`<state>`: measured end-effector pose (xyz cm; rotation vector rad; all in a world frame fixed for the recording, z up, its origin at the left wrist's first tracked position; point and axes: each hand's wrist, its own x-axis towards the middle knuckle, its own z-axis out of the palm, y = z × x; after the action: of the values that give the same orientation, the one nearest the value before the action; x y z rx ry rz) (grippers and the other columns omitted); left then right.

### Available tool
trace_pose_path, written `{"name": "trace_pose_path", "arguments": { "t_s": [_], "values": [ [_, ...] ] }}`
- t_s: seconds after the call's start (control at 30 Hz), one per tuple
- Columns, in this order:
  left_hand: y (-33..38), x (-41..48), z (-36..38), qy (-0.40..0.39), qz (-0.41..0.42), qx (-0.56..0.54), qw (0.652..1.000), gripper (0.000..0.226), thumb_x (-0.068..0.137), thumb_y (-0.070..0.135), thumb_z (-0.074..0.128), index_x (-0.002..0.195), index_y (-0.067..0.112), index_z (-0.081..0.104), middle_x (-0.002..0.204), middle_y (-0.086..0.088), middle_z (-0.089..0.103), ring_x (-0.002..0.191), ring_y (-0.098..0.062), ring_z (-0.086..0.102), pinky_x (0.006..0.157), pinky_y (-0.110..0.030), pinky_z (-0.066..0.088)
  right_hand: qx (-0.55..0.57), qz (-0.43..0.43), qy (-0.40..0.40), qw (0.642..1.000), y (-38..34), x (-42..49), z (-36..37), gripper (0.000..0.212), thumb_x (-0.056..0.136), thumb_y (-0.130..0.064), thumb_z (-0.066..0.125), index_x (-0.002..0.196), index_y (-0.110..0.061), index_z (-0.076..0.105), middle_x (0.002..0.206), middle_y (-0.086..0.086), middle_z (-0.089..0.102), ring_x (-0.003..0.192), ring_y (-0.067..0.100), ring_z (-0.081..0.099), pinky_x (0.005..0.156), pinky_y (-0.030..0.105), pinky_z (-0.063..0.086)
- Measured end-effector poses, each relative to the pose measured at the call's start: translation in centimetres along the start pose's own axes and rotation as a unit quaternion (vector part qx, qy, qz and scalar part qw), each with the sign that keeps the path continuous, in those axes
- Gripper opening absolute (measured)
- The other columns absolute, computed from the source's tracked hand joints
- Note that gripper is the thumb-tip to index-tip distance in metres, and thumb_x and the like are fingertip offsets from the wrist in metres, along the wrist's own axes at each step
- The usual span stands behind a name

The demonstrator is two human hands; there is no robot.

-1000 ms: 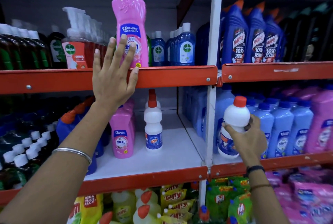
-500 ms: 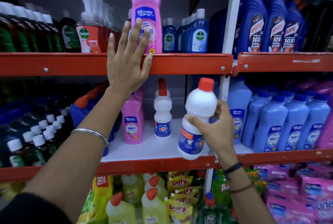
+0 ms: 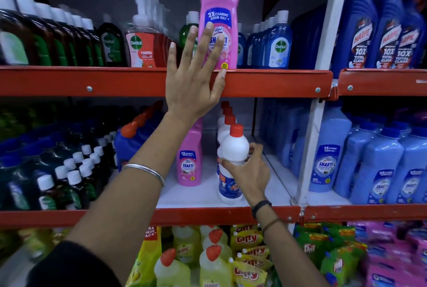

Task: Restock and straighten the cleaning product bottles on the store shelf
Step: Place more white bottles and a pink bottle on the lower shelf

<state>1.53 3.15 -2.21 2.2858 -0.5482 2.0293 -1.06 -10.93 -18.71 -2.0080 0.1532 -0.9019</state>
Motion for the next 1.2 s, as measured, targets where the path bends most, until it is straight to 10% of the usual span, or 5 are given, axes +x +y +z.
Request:
{"name": "trace_pose_path", "arguments": {
  "t_s": [0.53, 0.87, 1.2],
  "values": [
    [-0.1, 0.0, -0.7, -0.018, -0.015, -0.044, 0.999, 0.055, 0.100, 0.045, 0.028, 0.150, 0.023, 0.027, 0.159, -0.002, 0.027, 0.147, -0.024, 0.020, 0.118, -0.050, 0.016, -0.072, -0.022, 0.024, 0.997, -0.4, -0.7, -0.7, 0.090, 0.052, -0.074, 0.068, 0.118, -0.018, 0.042, 0.115, 0.000, 0.063, 0.100, 0.022, 0.061, 0.065, 0.029, 0.044],
    [-7.1, -2.2, -2.5, -0.017, -0.085, -0.015, 0.996, 0.058, 0.098, 0.045, 0.026, 0.152, 0.025, 0.020, 0.161, 0.000, 0.020, 0.149, -0.019, 0.013, 0.119, -0.047, 0.011, 0.128, -0.296, 0.245, 0.914, -13.8, 2.6, -7.8, 0.043, 0.079, -0.039, 0.065, 0.107, -0.009, 0.052, 0.105, -0.004, 0.049, 0.095, 0.016, 0.055, 0.080, 0.031, 0.048],
    [-8.8, -2.8, -2.8, -0.010, -0.085, -0.001, 0.996, 0.058, 0.096, 0.046, 0.028, 0.150, 0.024, 0.027, 0.159, -0.003, 0.024, 0.148, -0.023, 0.019, 0.118, -0.051, 0.014, -0.155, -0.168, 0.166, 0.959, -23.2, 9.7, -4.8, 0.096, 0.060, -0.075, 0.061, 0.121, -0.005, 0.038, 0.120, 0.014, 0.051, 0.109, 0.033, 0.053, 0.068, 0.039, 0.043]
  ]
}}
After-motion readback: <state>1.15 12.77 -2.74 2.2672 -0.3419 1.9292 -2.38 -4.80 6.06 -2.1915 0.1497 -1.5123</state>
